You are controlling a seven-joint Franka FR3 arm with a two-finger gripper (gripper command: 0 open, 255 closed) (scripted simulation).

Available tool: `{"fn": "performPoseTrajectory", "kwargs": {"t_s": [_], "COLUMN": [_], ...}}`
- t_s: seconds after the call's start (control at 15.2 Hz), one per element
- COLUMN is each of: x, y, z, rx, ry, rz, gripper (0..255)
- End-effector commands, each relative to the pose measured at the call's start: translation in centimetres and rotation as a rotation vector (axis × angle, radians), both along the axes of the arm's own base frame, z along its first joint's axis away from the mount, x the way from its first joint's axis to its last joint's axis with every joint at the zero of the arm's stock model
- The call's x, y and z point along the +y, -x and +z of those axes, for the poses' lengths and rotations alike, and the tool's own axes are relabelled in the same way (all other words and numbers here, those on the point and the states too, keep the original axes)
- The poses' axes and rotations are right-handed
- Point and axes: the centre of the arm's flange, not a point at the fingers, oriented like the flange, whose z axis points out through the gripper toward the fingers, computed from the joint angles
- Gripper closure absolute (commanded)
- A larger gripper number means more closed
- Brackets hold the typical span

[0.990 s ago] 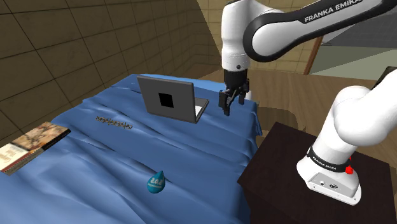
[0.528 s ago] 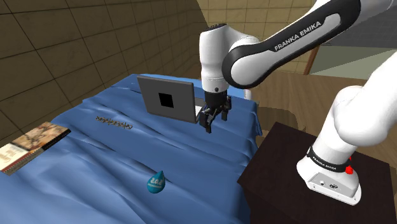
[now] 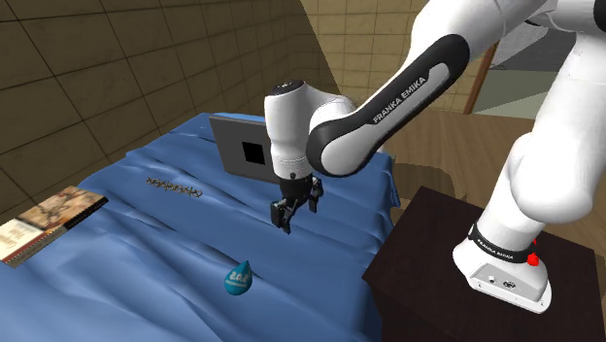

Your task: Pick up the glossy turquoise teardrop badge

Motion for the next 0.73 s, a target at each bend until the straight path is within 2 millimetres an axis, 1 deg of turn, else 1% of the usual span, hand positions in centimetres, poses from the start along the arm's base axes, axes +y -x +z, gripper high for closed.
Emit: {"fn": "performPoseTrajectory", "kwargs": {"t_s": [0.0, 0.66], "x": [1.7, 11.5], "y": [-0.8, -5.2], "z": [-1.8, -9.3], "rx": [-0.005, -0.026], "ry": [-0.001, -0.002], "rz": [0.0, 0.005], "gripper": [0, 0]}}
